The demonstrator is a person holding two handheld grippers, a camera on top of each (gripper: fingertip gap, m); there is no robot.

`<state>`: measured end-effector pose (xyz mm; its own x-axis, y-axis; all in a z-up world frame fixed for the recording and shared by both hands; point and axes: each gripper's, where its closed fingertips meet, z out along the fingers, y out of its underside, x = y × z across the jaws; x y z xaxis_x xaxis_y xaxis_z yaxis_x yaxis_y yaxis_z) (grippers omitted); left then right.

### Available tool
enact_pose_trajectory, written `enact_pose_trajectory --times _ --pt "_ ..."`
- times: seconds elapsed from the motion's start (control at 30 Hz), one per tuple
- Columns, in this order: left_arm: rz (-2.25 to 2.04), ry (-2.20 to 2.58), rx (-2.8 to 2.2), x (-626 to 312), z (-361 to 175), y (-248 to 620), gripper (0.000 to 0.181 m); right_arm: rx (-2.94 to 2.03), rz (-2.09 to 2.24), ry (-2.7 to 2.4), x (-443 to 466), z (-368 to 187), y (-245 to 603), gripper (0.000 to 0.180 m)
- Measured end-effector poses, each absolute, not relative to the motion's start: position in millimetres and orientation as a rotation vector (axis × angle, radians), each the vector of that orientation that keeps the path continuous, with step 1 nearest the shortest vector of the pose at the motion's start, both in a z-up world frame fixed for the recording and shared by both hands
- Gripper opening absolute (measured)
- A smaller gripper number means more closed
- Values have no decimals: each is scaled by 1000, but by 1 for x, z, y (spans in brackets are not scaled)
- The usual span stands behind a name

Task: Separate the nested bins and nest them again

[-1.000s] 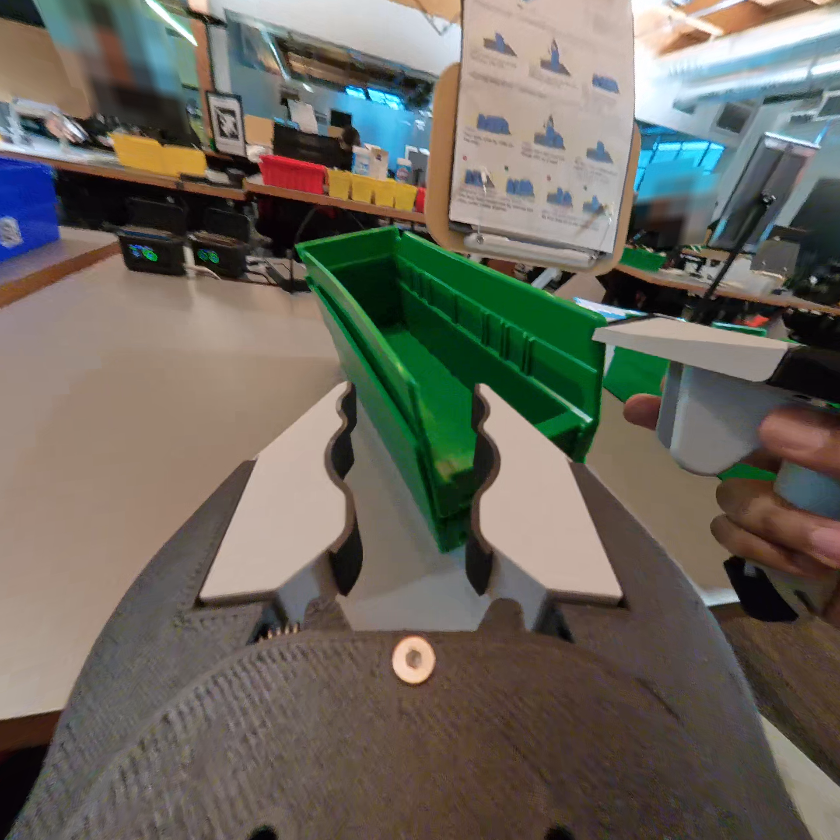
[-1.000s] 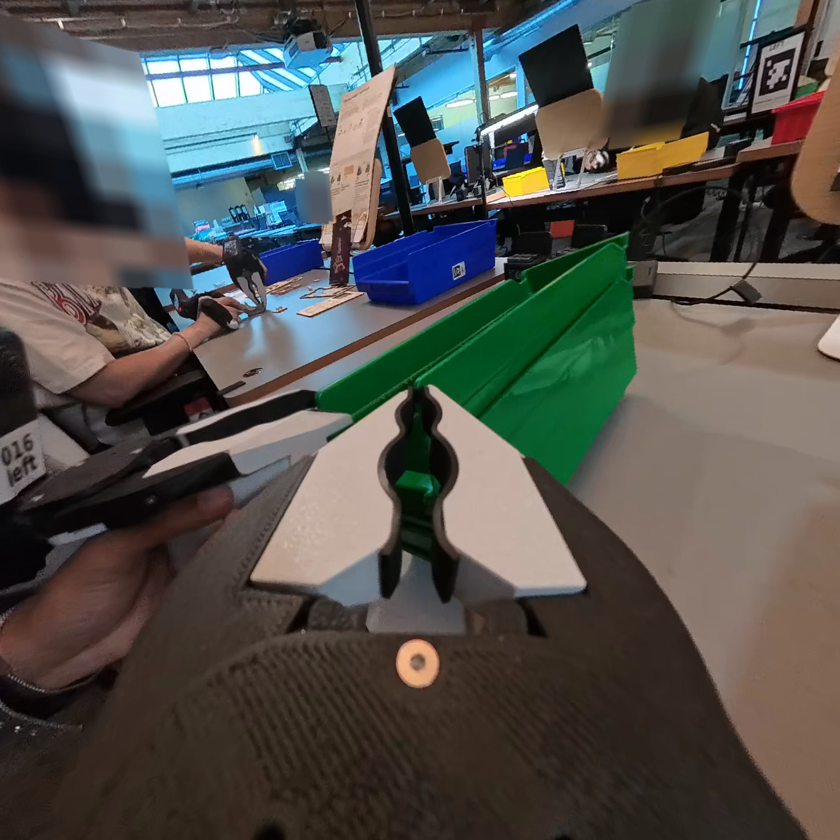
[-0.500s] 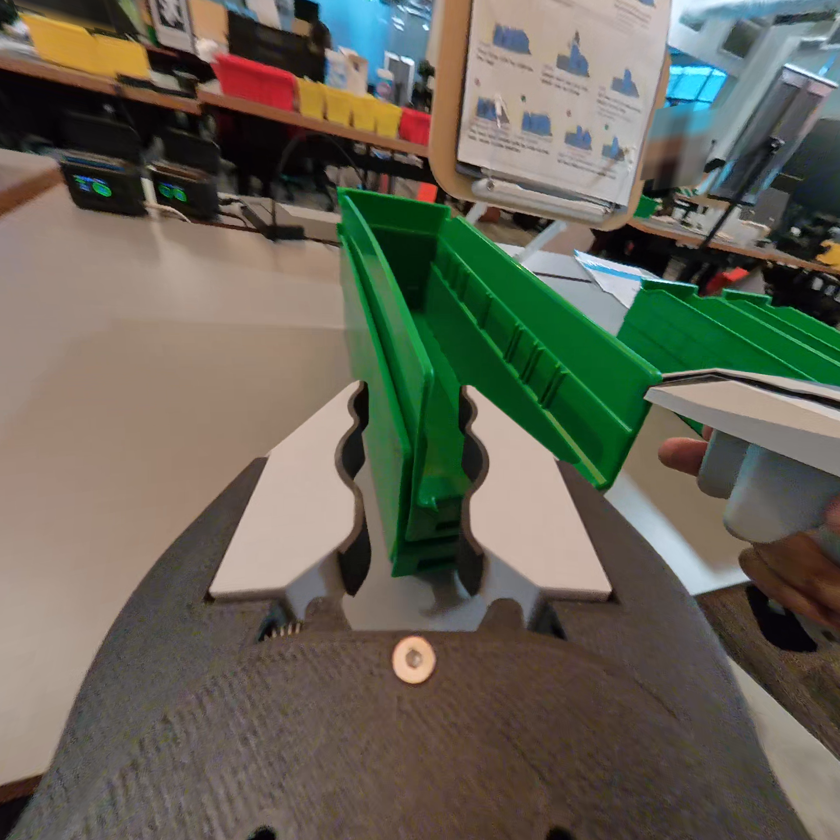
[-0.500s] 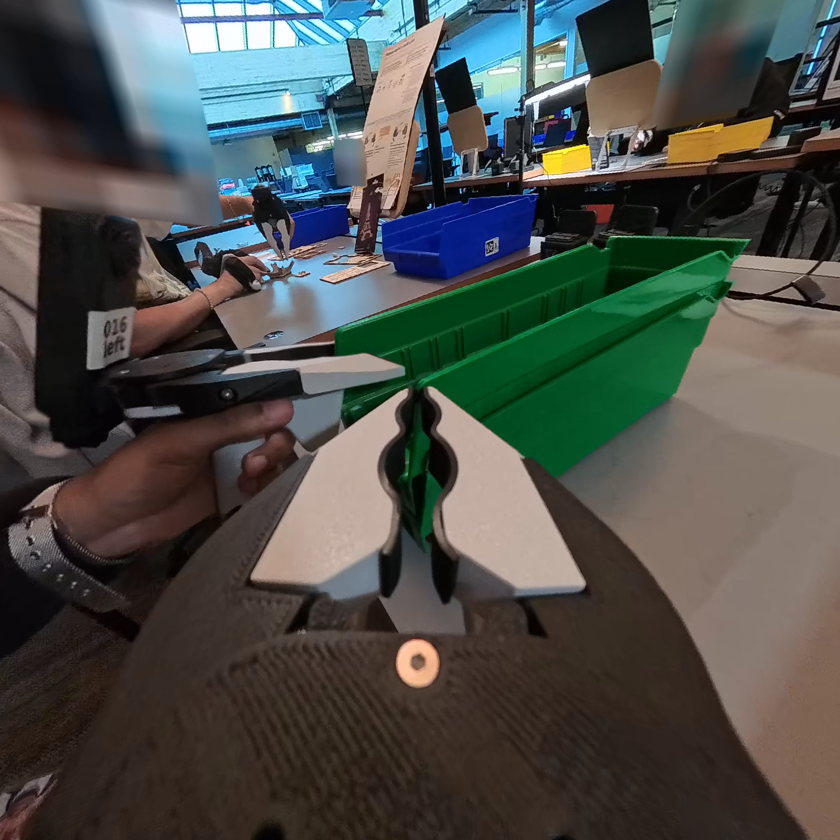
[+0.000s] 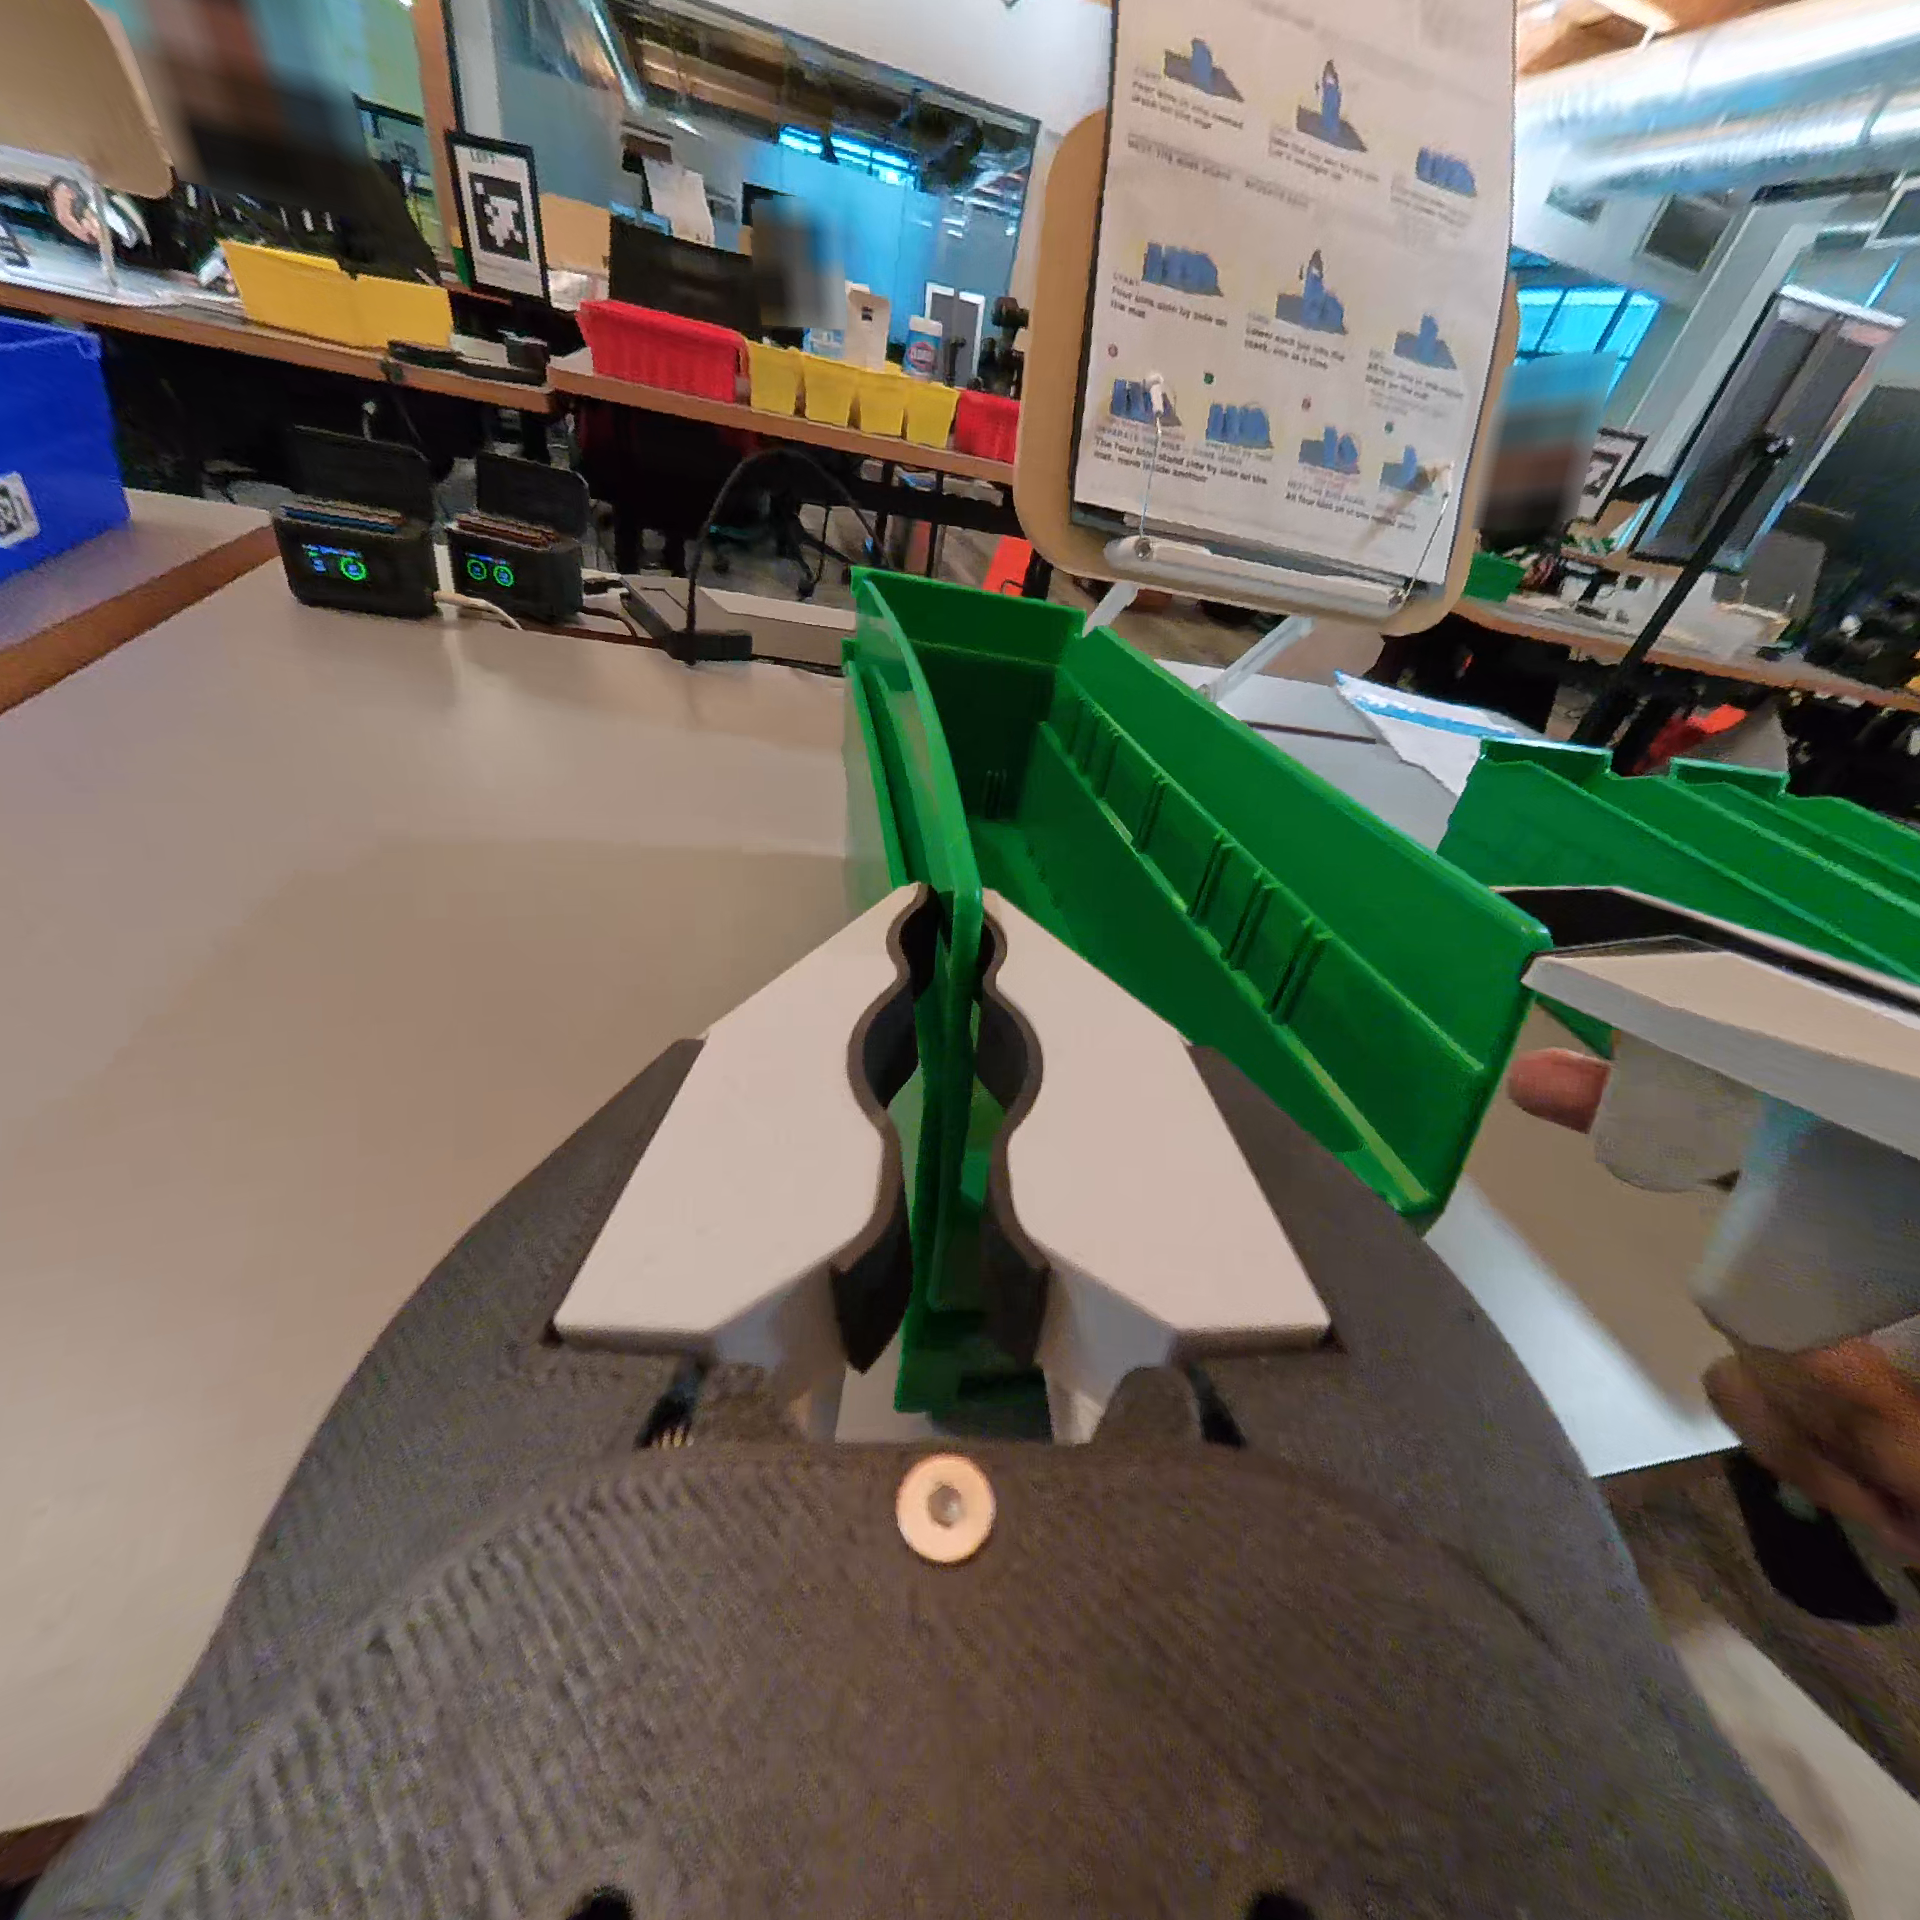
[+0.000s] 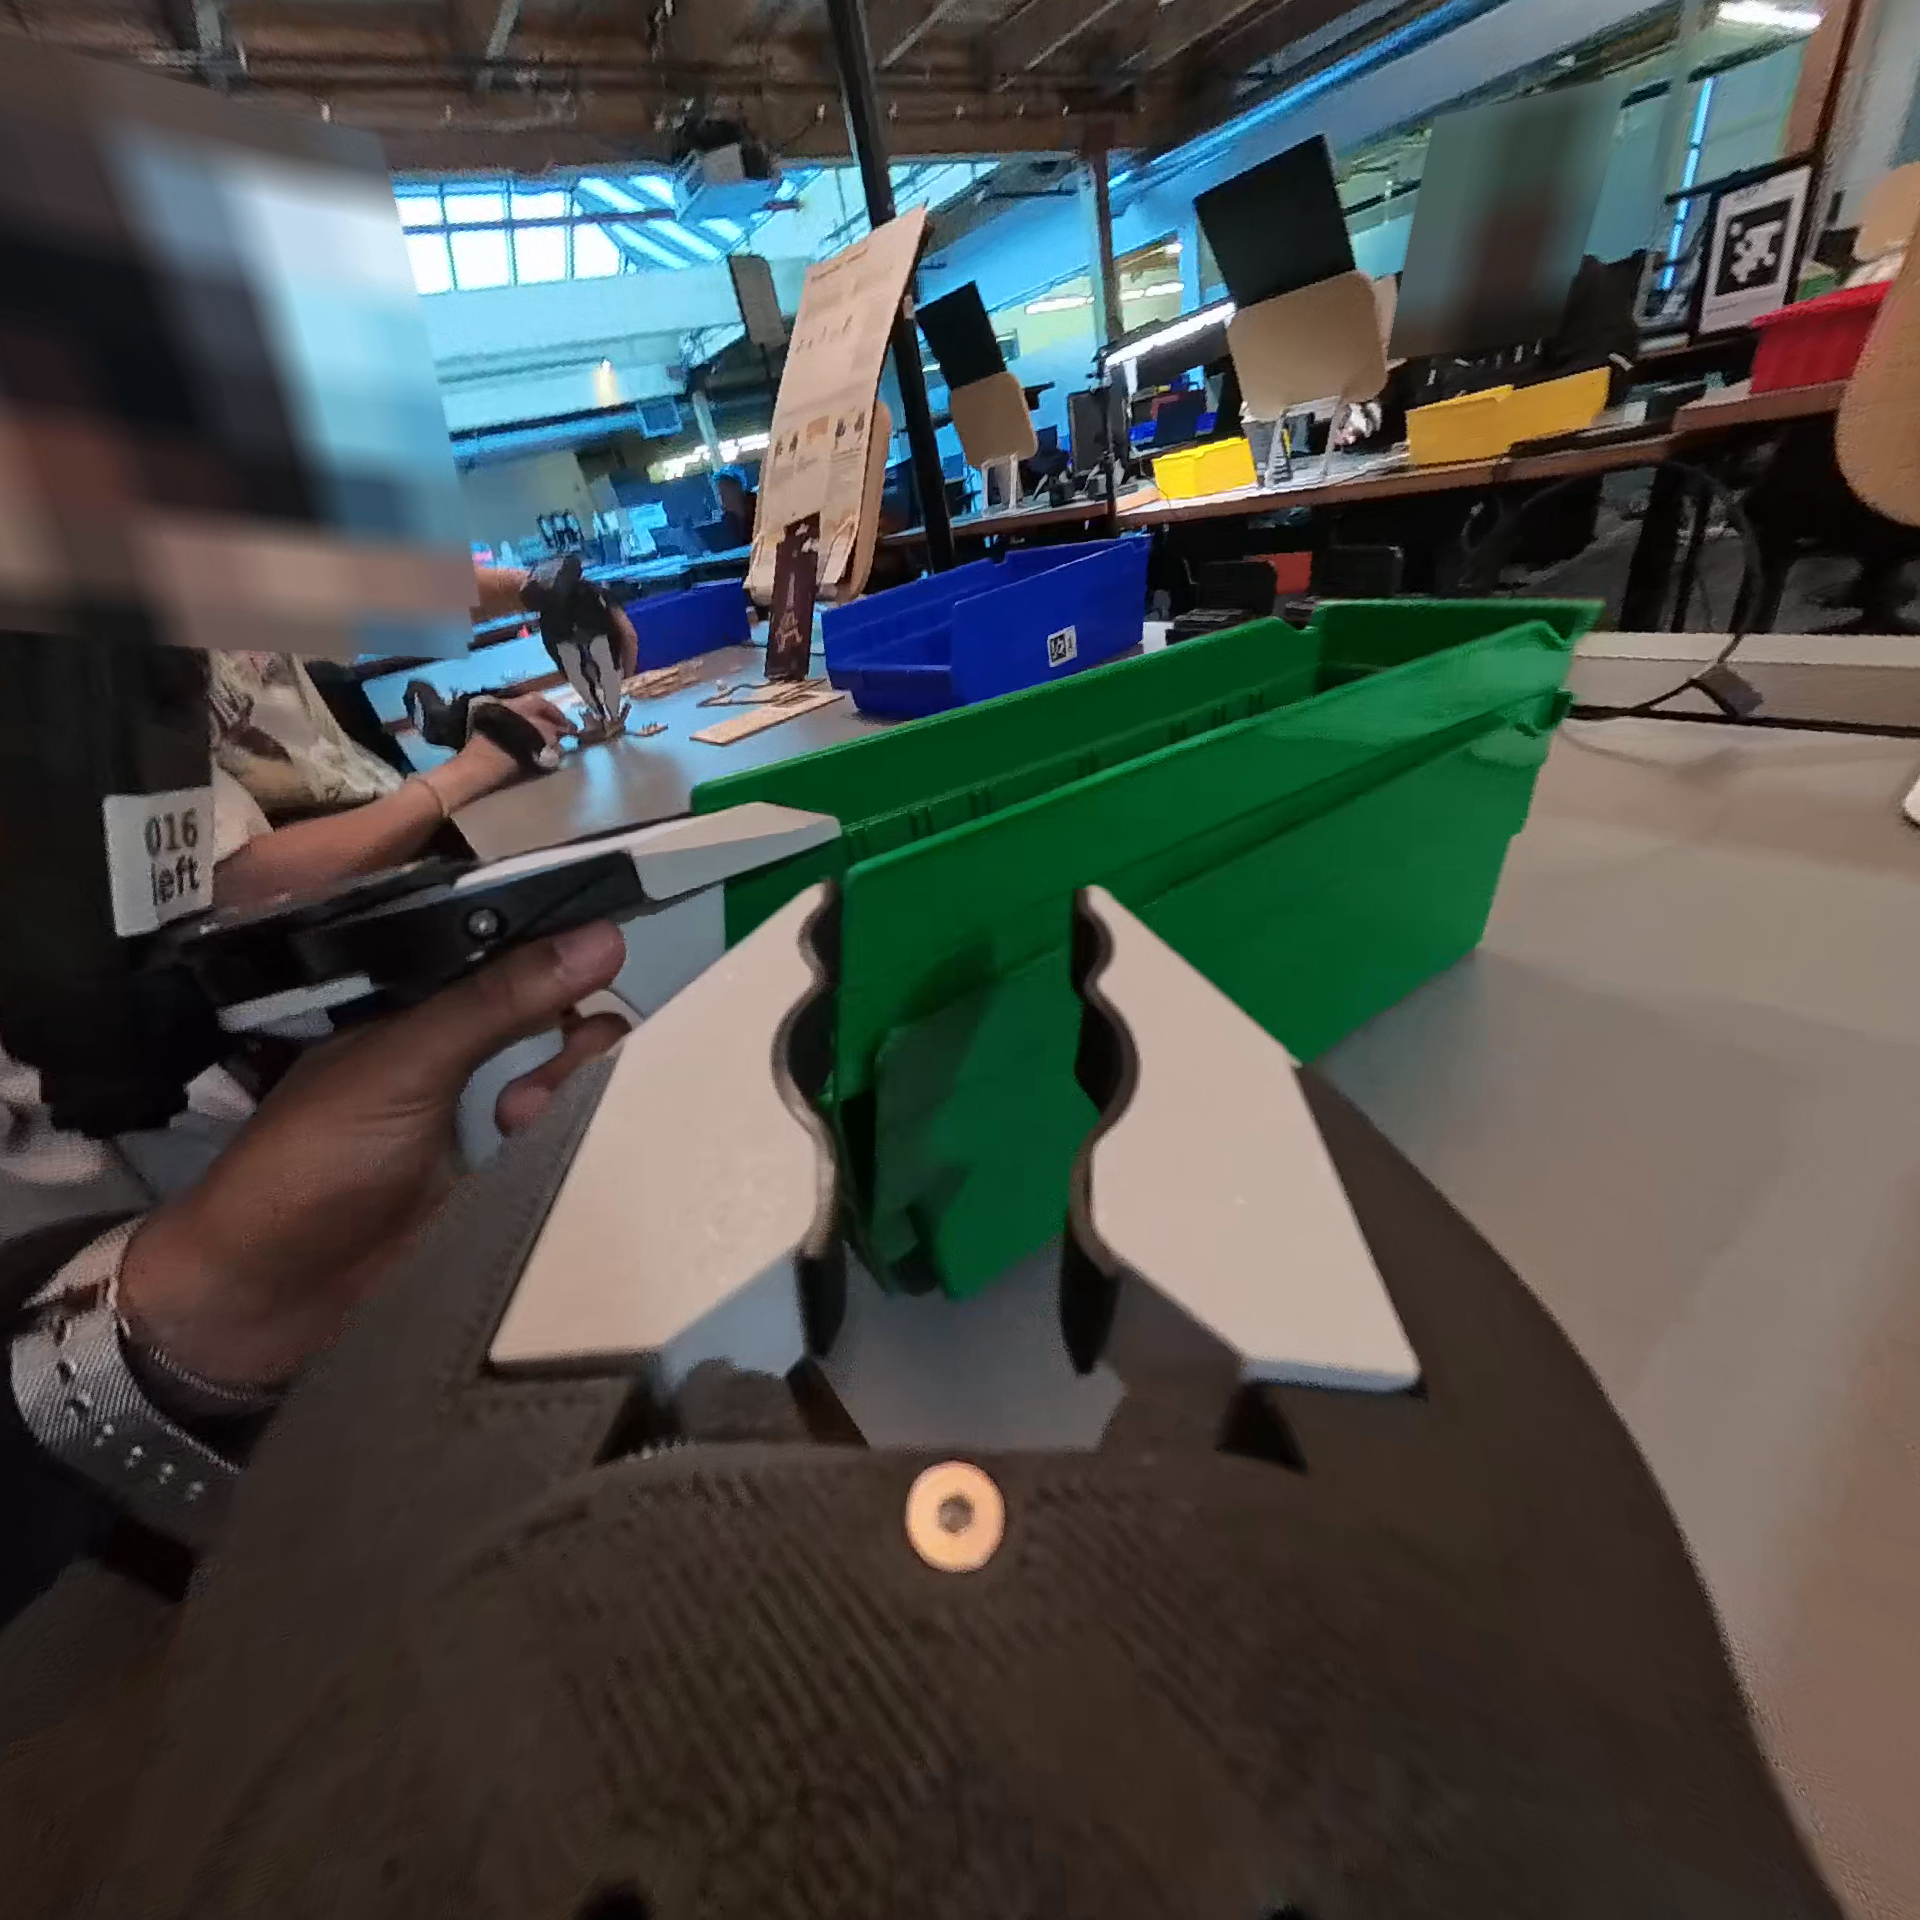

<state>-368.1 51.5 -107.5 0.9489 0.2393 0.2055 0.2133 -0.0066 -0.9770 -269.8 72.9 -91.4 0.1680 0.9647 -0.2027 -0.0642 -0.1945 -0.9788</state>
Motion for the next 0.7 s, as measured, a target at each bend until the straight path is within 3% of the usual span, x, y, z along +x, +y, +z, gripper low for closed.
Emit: enact_pose_trajectory --times 0.03,0.13,0.23,0.3,0.43,0.63,0.7 --pt "10 -373 -1578 -369 -108 50 0 -1408 1260 -922 -270 -93 74 47" --pt "-1 -389 -1558 -369 -109 49 0 -1410 1341 -849 -267 -92 74 44" --pt "-15 -412 -1543 -373 -109 46 0 -1323 1373 -675 -249 -73 90 20" --pt "-45 -433 -1521 -375 -106 43 0 -1347 1329 -709 -250 -78 96 23" --pt "-4 -407 -1486 -374 -95 39 0 -1606 1323 -929 -279 -125 83 48" --pt "-4 -422 -1427 -376 -81 31 0 -1680 1370 -961 -285 -141 74 51" --pt "-9 -443 -1405 -380 -78 28 0 -1661 1399 -899 -281 -135 81 41"
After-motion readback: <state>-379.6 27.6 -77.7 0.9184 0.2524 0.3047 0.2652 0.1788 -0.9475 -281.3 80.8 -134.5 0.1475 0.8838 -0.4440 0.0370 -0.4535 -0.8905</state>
